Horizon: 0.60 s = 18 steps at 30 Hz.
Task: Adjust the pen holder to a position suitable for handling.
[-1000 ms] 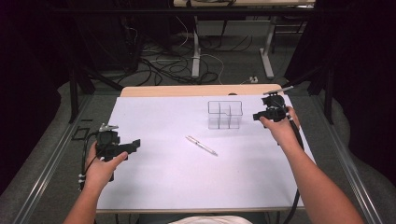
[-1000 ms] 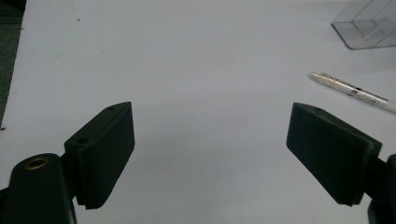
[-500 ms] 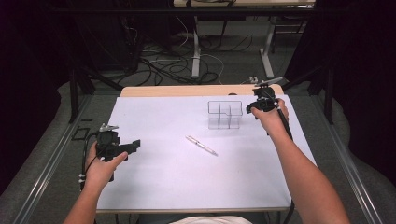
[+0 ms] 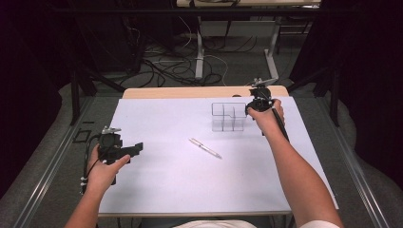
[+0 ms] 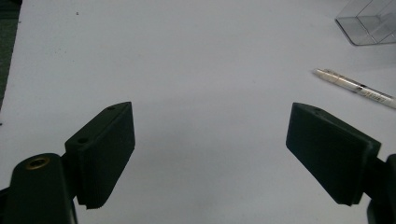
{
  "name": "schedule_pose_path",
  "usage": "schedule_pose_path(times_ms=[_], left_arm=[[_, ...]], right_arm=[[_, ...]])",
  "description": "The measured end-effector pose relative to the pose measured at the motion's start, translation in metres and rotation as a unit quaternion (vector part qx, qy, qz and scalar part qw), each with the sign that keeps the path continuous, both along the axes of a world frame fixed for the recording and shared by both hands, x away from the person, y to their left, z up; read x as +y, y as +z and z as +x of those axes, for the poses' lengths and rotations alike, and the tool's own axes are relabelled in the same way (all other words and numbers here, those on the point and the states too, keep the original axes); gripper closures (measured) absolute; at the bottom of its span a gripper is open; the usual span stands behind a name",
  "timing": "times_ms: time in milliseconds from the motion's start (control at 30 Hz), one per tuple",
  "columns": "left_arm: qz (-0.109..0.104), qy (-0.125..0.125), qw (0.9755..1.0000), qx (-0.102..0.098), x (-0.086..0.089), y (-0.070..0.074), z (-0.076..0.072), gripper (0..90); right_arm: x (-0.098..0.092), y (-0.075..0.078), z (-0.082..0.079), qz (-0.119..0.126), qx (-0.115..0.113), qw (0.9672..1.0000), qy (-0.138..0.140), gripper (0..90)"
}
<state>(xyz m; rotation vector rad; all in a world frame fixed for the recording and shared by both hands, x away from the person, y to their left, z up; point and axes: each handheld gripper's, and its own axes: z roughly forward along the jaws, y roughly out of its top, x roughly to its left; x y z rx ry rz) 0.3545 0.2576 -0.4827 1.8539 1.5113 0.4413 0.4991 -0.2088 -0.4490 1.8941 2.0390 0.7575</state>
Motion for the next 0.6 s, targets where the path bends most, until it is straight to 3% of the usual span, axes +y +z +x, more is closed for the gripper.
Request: schedule_pose_path(times_ms=[333,600], left_arm=[[0.001,0.003,1.0000,0.002,0.001,0.000,0.000,15.5],[0.000,0.002,1.0000,0.005,0.001,-0.001,0.001,15.6]], right_arm=[[0.004,-0.008,0.008,0.003,0.014,0.9997,-0.020,77.6],[0.006,-0.014,0.012,-0.003,0.023,0.9995,-0.020,81.7]])
